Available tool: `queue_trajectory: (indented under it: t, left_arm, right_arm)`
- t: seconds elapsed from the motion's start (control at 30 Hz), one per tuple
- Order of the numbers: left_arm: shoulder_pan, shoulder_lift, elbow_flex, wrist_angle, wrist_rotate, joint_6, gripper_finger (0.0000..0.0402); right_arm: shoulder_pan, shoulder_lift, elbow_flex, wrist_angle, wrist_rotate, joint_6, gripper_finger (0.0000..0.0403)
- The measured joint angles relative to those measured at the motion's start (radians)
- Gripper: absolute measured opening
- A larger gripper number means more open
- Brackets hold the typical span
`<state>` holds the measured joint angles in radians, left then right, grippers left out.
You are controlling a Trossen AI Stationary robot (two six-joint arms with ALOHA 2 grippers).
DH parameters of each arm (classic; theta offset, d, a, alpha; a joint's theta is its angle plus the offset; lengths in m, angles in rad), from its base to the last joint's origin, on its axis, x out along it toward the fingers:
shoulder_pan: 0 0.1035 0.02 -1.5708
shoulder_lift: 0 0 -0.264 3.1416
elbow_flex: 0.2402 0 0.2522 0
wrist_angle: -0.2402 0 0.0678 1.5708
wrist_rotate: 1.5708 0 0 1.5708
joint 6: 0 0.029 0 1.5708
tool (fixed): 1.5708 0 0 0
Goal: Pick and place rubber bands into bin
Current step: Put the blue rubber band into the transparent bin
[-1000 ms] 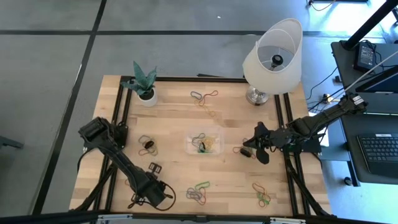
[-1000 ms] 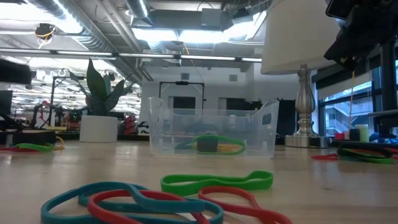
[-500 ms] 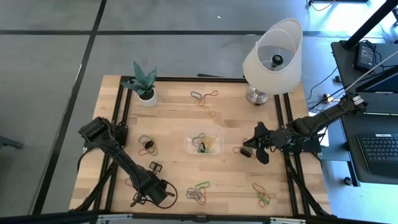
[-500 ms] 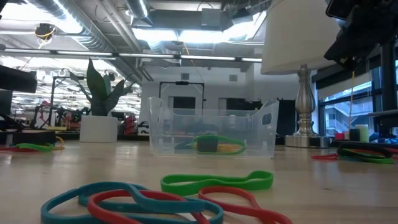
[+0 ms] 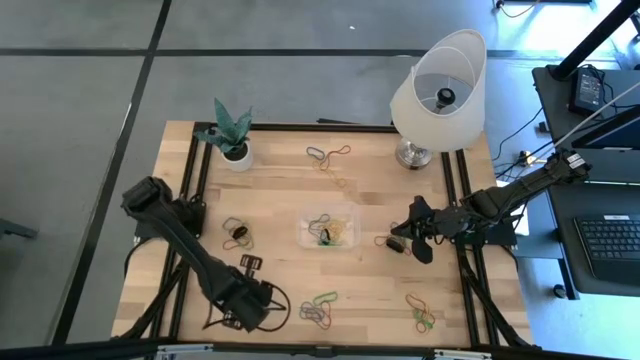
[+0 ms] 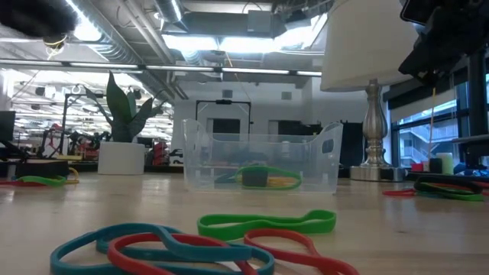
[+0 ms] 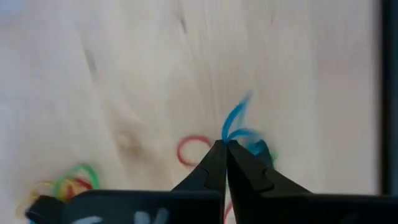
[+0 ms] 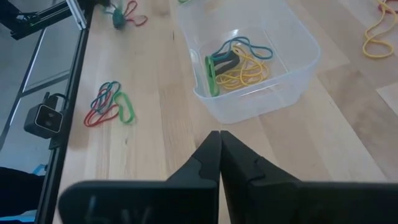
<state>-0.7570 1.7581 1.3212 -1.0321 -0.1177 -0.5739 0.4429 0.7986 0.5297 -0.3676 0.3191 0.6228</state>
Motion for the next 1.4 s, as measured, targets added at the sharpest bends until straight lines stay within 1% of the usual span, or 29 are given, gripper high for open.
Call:
queue_trajectory:
  t: [0.2,0.33,0.53,0.63,0.73,0.83,0.93,1.0,1.03,1.17,1.3,1.4]
  left_arm:
    - [0.0,-0.085,0.057,-0.061,-0.071,-0.031,0.0002]
    - [0.0,-0.127,0.064,-0.067,-0.102,-0.037,0.0002]
    - [0.02,-0.175,0.064,-0.067,-0.235,-0.056,0.0002]
    - [0.063,-0.2,0.064,-0.065,-0.317,-0.082,0.0002]
    - [0.127,-0.217,0.064,-0.063,-0.361,-0.083,0.0002]
    - [0.213,-0.241,0.064,-0.047,-0.392,-0.021,0.0002]
    - [0.315,-0.252,0.065,0.028,-0.404,0.083,0.0002]
    - [0.392,-0.256,0.065,0.106,-0.385,0.178,0.0002]
    - [0.428,-0.256,0.065,0.147,-0.36,0.231,0.0002]
    - [0.571,-0.232,0.066,0.296,-0.215,0.411,0.0002]
    - [0.67,-0.178,0.066,0.354,-0.092,0.507,0.0002]
    - [0.708,-0.118,0.074,0.361,-0.022,0.552,0.0002]
  right_arm:
    - [0.0,0.0,0.0,0.0,0.0,-0.001,0.001]
    - [0.0,0.0,0.0,0.0,0.0,-0.001,0.001]
    - [0.0,0.0,0.0,0.005,0.0,-0.001,0.001]
    - [0.0,0.0,0.0,0.005,0.0,0.0,0.001]
    - [0.0,0.001,0.0,0.005,0.0,0.0,0.001]
    - [0.0,0.004,0.0,0.004,0.0,0.0,0.001]
    - [0.0,0.015,0.0,0.005,0.0,0.0,0.001]
    - [0.0,0.024,0.0,0.006,0.0,0.001,0.001]
    - [0.0,0.03,0.0,0.005,0.0,0.003,0.001]
    - [0.0,0.055,0.0,0.005,0.001,0.054,0.001]
    - [0.0,0.072,0.0,0.005,0.001,0.084,0.001]
    - [0.0,0.074,0.0,0.009,0.002,0.106,0.001]
